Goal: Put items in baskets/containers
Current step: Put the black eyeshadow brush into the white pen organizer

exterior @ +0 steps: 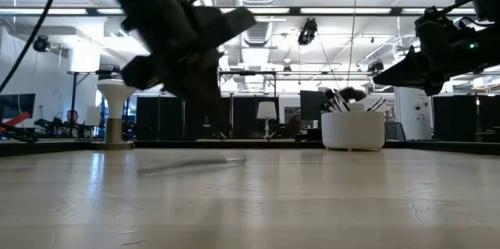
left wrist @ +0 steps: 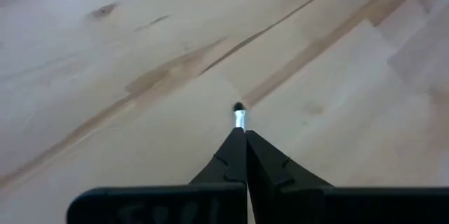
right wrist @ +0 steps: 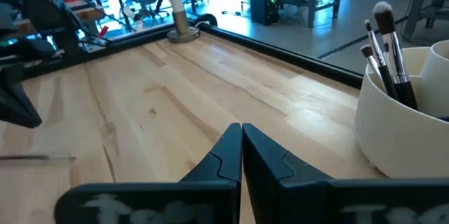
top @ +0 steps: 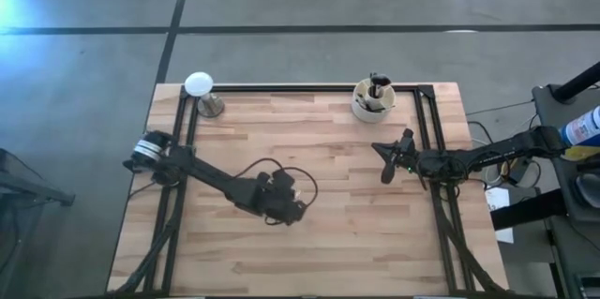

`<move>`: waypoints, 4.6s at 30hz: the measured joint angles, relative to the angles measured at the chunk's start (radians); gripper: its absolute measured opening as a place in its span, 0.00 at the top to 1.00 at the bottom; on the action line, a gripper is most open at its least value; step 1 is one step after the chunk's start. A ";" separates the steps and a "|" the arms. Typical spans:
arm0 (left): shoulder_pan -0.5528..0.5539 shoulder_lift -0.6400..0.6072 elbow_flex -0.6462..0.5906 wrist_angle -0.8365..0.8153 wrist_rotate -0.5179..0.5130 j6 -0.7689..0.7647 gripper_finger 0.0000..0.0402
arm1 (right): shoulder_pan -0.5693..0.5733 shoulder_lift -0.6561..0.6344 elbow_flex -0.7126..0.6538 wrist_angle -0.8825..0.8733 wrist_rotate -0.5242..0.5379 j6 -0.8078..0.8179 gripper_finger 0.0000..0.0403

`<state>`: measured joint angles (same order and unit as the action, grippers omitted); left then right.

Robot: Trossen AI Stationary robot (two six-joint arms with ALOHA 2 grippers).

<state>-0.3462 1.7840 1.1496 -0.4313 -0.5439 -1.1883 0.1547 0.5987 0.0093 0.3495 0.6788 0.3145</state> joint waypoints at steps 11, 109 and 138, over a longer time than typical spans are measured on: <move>0.007 -0.032 -0.093 0.109 0.049 -0.039 0.97 | 0.000 0.000 0.000 0.001 0.000 0.011 0.98; 0.026 0.159 -0.383 1.606 -0.034 0.831 1.00 | 0.026 0.000 0.000 0.222 -0.321 0.083 0.72; 0.389 0.158 -0.320 1.749 0.589 0.907 1.00 | -0.126 0.262 0.210 0.462 -0.350 -0.055 0.44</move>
<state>0.0431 1.9423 0.8291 1.3179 0.0447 -0.2817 0.0282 0.8606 0.2190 0.8112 0.3284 0.2592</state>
